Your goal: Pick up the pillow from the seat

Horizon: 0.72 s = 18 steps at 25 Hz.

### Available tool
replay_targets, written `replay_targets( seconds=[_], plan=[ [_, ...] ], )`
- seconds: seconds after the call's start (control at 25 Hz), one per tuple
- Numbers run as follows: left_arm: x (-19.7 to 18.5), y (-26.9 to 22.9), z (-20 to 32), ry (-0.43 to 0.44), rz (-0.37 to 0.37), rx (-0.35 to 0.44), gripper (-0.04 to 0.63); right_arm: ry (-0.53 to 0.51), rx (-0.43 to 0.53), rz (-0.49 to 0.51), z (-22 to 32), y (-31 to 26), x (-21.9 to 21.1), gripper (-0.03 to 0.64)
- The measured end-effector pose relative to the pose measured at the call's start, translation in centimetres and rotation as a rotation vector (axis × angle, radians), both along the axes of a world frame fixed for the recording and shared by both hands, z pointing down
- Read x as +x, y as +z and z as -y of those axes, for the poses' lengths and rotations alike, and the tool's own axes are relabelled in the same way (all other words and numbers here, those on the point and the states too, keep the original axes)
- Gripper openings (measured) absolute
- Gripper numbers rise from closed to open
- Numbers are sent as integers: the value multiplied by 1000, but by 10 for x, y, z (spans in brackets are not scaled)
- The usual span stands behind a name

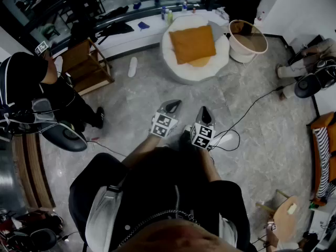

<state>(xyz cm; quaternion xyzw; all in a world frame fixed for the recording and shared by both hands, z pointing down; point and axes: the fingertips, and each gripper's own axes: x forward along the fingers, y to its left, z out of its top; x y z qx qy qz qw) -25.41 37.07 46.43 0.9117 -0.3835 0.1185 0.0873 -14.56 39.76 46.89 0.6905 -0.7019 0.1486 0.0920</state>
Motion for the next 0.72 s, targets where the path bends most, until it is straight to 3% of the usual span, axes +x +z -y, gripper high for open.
replay_targets(
  seconds=[0.72],
  plan=[
    [0, 8, 9, 5, 0, -14, 11, -15, 10, 51, 9, 5, -7, 3]
  ],
)
